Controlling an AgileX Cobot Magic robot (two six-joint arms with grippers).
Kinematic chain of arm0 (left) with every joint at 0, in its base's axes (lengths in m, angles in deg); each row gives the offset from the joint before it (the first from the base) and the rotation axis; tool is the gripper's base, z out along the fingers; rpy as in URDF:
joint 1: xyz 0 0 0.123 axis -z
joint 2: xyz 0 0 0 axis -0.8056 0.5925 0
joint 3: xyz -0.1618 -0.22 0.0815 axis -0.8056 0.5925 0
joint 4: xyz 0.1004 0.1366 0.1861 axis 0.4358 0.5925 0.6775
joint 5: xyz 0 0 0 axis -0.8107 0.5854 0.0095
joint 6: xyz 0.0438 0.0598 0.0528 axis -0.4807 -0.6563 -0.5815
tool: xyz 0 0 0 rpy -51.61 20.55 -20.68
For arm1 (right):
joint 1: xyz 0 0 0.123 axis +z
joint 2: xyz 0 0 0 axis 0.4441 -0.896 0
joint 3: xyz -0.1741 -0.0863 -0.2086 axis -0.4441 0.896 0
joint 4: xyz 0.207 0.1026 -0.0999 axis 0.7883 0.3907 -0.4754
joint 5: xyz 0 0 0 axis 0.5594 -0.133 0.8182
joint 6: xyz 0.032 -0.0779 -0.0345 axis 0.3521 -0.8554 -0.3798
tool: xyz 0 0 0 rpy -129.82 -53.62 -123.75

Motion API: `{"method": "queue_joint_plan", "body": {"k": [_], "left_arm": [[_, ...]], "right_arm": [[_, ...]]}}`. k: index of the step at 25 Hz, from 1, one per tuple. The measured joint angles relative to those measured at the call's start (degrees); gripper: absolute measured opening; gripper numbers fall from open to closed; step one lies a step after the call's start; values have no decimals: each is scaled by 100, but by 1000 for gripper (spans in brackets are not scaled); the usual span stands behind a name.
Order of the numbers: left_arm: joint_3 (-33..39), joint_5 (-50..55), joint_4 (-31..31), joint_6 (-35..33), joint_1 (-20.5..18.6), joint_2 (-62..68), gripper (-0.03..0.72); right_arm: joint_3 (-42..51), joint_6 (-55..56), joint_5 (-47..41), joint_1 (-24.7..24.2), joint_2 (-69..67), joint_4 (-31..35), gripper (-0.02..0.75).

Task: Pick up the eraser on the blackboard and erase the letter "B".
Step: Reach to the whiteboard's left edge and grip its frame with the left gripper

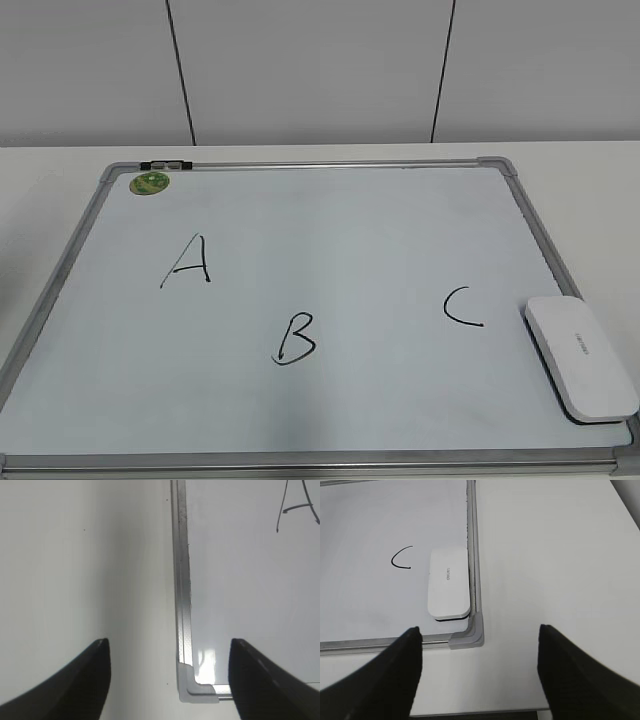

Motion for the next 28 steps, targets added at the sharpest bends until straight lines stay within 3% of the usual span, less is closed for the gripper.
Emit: {"method": "queue_joint_plan", "body": {"k": [13,20,28], "left_arm": [[-1405,-95,-147,0,0,1958,484],[-2325,396,-6,0,0,3052,482],[-2842,607,108,0,0,3911,482]], "right_arm": [[0,0,12,0,0,0,536],[0,0,12,0,0,0,536],[0,0,12,0,0,0,536]]}}
